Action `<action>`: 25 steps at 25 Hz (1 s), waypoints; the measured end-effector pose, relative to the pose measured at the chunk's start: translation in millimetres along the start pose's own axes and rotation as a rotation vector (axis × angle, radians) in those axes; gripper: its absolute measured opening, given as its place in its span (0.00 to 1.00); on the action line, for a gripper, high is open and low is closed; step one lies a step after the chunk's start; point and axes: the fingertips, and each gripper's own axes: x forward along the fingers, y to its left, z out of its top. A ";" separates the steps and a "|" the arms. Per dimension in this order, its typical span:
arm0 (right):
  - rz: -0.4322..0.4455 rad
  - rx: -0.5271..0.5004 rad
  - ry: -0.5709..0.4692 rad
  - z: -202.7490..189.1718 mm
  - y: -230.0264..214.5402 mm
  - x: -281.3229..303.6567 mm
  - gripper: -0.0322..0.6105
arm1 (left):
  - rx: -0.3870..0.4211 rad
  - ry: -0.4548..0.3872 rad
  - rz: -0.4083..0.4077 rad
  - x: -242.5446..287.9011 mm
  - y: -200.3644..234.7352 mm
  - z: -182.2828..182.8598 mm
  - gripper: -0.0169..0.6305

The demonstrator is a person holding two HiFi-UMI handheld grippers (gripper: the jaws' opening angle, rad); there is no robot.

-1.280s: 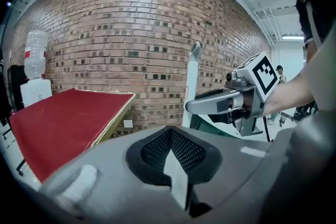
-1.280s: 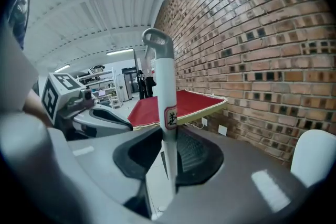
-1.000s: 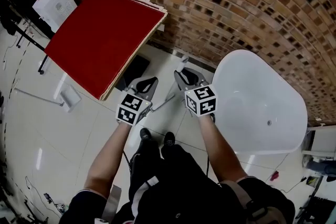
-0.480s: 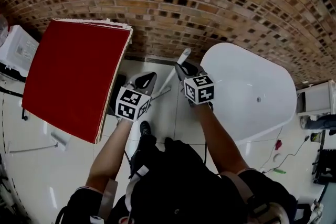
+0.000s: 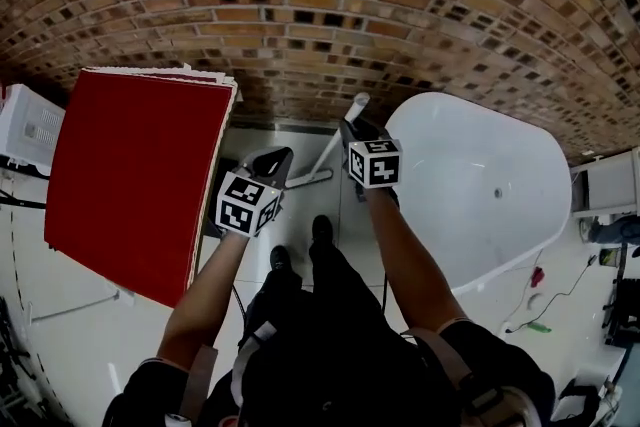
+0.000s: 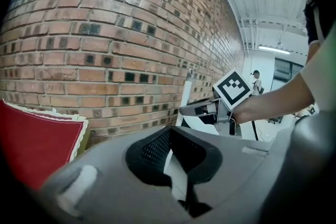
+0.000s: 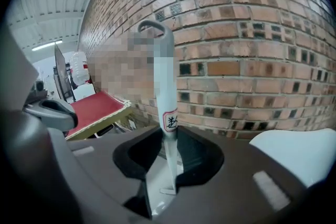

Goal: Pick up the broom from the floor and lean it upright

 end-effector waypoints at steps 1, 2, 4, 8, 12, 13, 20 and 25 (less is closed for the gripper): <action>-0.001 0.002 0.002 1.0 -5.7 8.7 0.19 | -0.007 0.012 0.012 4.4 3.7 -0.3 0.03; 0.001 0.004 0.001 2.6 -10.8 17.7 0.19 | -0.012 0.025 0.024 8.2 7.2 -0.3 0.03; 0.008 0.009 -0.012 10.2 -21.3 35.9 0.19 | -0.018 0.046 0.049 15.7 14.0 2.2 0.03; 0.026 0.014 -0.034 34.9 -47.5 73.9 0.19 | -0.044 0.049 0.096 32.6 23.9 15.4 0.03; 0.036 0.036 -0.039 52.8 -67.6 106.6 0.19 | -0.055 0.063 0.125 40.3 28.6 18.3 0.03; 0.039 0.039 -0.040 56.6 -71.0 114.1 0.19 | -0.060 0.064 0.134 40.7 30.6 18.4 0.03; 0.063 0.040 -0.051 72.8 -79.9 152.4 0.19 | -0.101 0.051 0.176 44.3 38.6 23.7 0.03; 0.072 0.038 -0.059 77.0 -81.3 161.8 0.19 | -0.122 0.045 0.195 42.4 39.2 25.2 0.03</action>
